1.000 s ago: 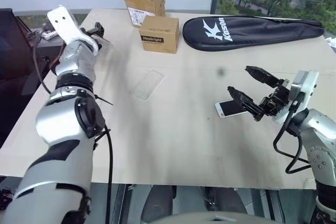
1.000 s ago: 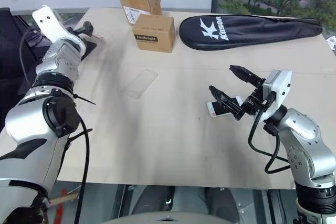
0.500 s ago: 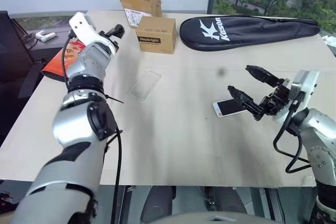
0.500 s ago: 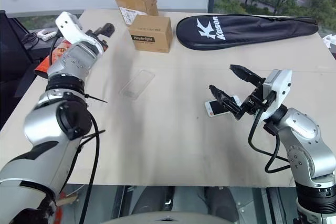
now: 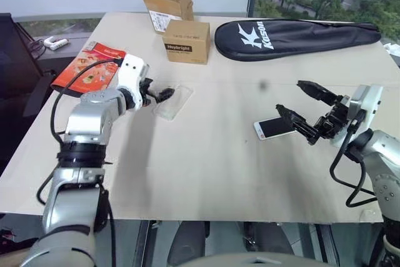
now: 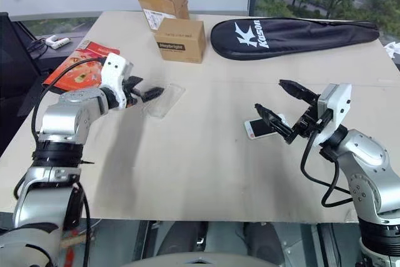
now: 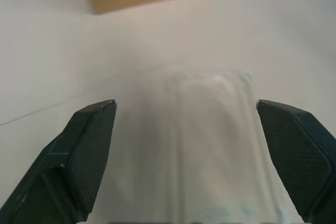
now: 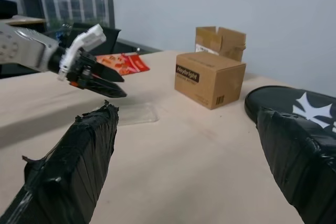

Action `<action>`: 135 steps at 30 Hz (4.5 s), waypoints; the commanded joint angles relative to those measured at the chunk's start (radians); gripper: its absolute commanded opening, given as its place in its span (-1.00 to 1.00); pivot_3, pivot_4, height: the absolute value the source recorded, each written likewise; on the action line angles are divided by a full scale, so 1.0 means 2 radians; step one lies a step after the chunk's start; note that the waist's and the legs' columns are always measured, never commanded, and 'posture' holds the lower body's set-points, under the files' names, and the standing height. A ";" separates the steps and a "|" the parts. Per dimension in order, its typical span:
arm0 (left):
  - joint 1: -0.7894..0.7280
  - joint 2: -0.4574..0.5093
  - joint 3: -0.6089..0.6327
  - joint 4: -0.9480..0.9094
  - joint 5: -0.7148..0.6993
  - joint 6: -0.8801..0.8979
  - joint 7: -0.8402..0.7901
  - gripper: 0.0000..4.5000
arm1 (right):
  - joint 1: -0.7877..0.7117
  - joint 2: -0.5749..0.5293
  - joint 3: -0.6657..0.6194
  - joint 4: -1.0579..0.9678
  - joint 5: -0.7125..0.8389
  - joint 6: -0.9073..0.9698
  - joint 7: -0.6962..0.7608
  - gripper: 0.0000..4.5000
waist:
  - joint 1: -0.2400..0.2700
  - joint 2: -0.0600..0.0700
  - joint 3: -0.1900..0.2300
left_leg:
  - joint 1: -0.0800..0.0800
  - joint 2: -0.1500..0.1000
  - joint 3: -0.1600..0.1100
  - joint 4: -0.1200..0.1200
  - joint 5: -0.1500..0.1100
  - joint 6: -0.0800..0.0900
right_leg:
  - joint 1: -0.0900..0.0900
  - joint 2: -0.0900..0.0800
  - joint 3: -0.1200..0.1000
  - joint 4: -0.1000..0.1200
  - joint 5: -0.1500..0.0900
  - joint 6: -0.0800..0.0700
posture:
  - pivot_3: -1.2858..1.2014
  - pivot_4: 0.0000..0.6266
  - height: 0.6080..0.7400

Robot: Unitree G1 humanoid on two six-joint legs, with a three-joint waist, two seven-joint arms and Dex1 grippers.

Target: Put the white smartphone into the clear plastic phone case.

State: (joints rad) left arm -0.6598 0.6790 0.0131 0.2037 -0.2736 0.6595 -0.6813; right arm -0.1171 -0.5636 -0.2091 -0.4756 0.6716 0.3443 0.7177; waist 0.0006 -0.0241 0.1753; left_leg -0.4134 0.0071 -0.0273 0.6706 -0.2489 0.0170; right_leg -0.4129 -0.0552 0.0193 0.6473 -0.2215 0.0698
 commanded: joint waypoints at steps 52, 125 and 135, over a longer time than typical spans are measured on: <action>0.112 -0.057 0.000 -0.137 0.014 0.077 0.069 -0.96 | 0.061 -0.076 -0.020 -0.046 0.063 0.064 0.061 1.00 | -0.006 0.002 -0.002 | 0.008 0.000 0.000 -0.001 0.000 0.000 | 0.006 0.000 0.003 -0.001 0.000 0.000 | 0.03 -0.52 1.00; -0.184 -0.026 -0.142 0.435 0.130 -0.657 -0.465 0.82 | 0.056 -0.067 0.032 -0.090 0.070 0.109 0.044 1.00 | 0.003 0.001 0.000 | -0.001 0.000 0.000 -0.001 0.000 0.000 | 0.000 0.001 -0.001 -0.002 -0.002 -0.002 | 0.03 -0.52 1.00; -0.179 -0.048 -0.152 0.465 0.175 -0.733 -0.449 0.82 | 0.060 -0.062 0.032 -0.088 0.061 0.097 0.041 1.00 | 0.003 0.001 0.000 | -0.001 0.000 0.000 0.000 0.000 0.001 | 0.000 0.001 -0.001 -0.001 -0.001 -0.002 | 0.03 -0.52 1.00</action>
State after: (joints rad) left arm -1.0195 0.5933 -0.2858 1.1403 0.0564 -0.7706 -1.5951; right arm 0.0044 -0.6897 -0.1244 -0.6166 0.7905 0.5617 0.7985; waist 0.0070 -0.0214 0.1745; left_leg -0.4152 0.0079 -0.0280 0.6701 -0.2493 0.0180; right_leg -0.4132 -0.0539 0.0173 0.6446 -0.2244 0.0655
